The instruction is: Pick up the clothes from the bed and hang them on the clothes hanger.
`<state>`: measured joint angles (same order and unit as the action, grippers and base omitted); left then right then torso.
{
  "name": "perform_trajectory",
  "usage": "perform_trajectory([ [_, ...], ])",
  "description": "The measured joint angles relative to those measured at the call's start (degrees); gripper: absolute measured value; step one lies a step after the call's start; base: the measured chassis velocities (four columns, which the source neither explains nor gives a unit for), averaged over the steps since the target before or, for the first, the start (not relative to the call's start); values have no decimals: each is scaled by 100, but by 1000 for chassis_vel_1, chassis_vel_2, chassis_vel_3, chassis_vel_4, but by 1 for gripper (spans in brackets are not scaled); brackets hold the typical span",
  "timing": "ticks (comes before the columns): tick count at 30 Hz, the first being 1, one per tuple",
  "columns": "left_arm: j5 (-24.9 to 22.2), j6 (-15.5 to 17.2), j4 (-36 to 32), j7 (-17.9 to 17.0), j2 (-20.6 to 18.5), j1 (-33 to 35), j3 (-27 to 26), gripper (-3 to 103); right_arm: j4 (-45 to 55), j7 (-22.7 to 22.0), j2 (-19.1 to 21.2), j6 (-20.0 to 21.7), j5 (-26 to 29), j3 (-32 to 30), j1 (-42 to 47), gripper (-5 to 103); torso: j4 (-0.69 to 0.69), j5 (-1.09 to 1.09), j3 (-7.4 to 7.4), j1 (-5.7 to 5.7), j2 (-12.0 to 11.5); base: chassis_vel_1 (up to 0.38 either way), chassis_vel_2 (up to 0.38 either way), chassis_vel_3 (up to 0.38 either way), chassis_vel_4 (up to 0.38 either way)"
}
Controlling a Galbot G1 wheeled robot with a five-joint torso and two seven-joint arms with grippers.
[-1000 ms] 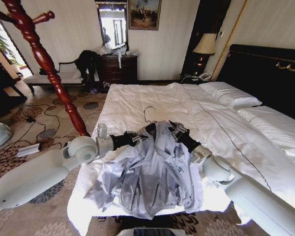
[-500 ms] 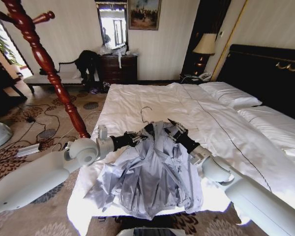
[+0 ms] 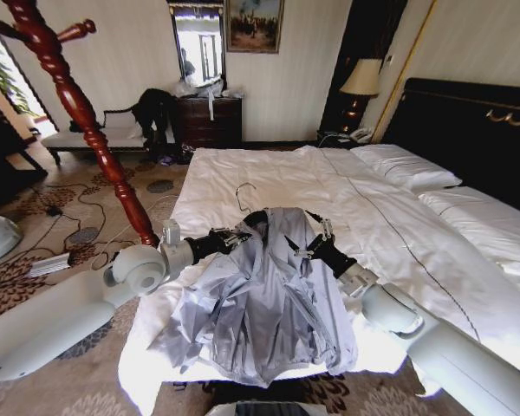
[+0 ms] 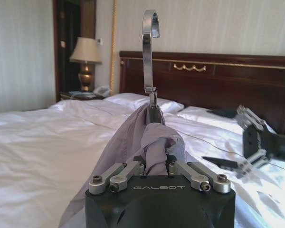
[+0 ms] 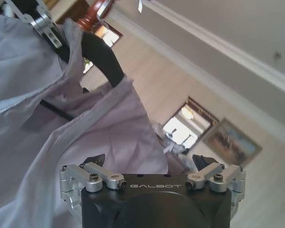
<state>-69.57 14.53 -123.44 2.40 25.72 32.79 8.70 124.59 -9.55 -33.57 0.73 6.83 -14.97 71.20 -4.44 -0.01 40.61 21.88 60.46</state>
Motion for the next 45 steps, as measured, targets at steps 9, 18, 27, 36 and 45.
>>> perform_trajectory([
  [9,14,-181,-221,-197,-120,636,-872,17,347,-424,-1054,451,1482,-1136,1445,100,-3,2,-1,0,0,0,0,0,0],
  [18,961,-312,-252,-525,61,1300,-1302,17,416,-139,-1924,28,1222,-2218,2794,100,-2,0,0,-1,0,0,0,0,0],
  [27,935,-340,-545,-689,125,1887,-1721,17,629,438,-2959,-635,748,-3110,3816,100,-4,1,0,0,0,0,0,0,0],
  [36,1102,-353,-802,-688,334,3067,-2874,17,676,798,-3941,-1052,71,-2859,4131,100,-1,1,0,-1,0,0,0,0,0],
  [45,1442,-359,-892,-674,677,3561,-3055,17,665,820,-3986,-1065,-38,-2783,4118,100,-3,1,0,0,-1,0,0,0,0],
])
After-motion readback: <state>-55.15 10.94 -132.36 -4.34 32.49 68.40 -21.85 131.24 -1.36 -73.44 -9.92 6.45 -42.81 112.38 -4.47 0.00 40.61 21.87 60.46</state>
